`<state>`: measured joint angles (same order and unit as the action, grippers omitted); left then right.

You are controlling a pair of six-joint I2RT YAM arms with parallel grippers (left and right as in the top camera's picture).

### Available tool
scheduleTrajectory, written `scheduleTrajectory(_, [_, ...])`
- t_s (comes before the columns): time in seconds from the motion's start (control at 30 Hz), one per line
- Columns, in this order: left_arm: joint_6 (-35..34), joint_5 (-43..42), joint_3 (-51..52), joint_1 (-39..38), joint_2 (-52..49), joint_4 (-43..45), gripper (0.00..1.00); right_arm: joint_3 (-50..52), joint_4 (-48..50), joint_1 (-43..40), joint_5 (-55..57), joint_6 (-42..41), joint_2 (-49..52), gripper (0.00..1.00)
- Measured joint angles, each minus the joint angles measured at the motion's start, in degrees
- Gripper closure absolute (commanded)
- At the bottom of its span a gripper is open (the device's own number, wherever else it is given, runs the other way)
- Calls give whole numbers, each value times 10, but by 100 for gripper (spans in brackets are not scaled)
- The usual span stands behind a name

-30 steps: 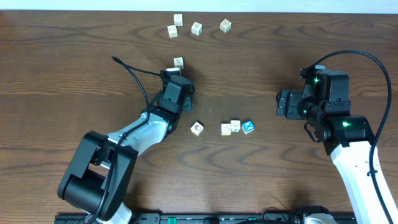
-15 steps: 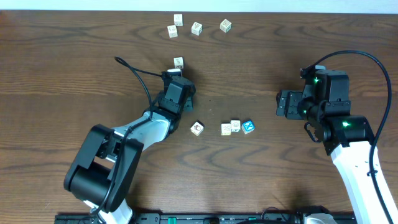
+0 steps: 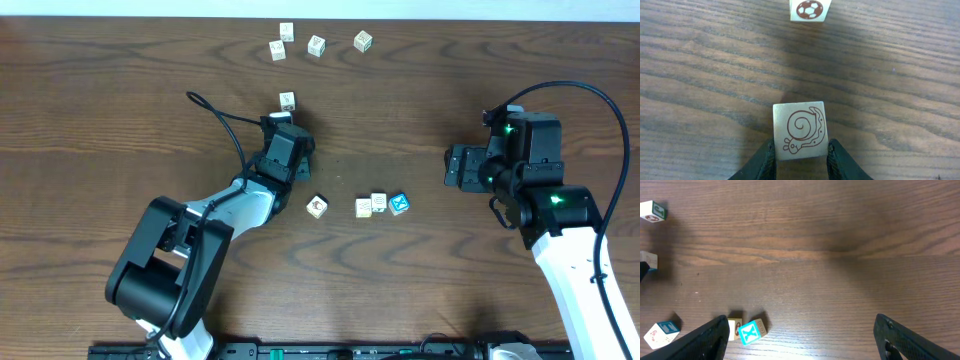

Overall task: Lift 5 blocks
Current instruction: 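Close the left gripper on the snail block and lift it, then carry the snail block right and lower it beside the acorn block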

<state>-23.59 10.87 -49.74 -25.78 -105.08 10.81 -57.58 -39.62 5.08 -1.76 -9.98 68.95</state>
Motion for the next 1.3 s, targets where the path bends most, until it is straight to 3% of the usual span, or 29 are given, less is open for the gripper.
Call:
scheduleTrajectory(0.1, [0, 0, -2, 0, 20, -54, 92, 0, 0, 0, 0, 0, 0, 11])
scheduleTrajectory(0.4, [-39, 20, -3, -16, 132, -233, 92, 0, 0, 0, 0, 0, 4, 17])
scheduleTrajectory(0.73, [-54, 46, 78, -134, 148, -181, 93, 0, 0, 0, -31, 0, 19, 19])
scheduleTrajectory(1.3, [-66, 51, 102, -136, 149, -177, 92, 0, 0, 0, -38, 1, 19, 19])
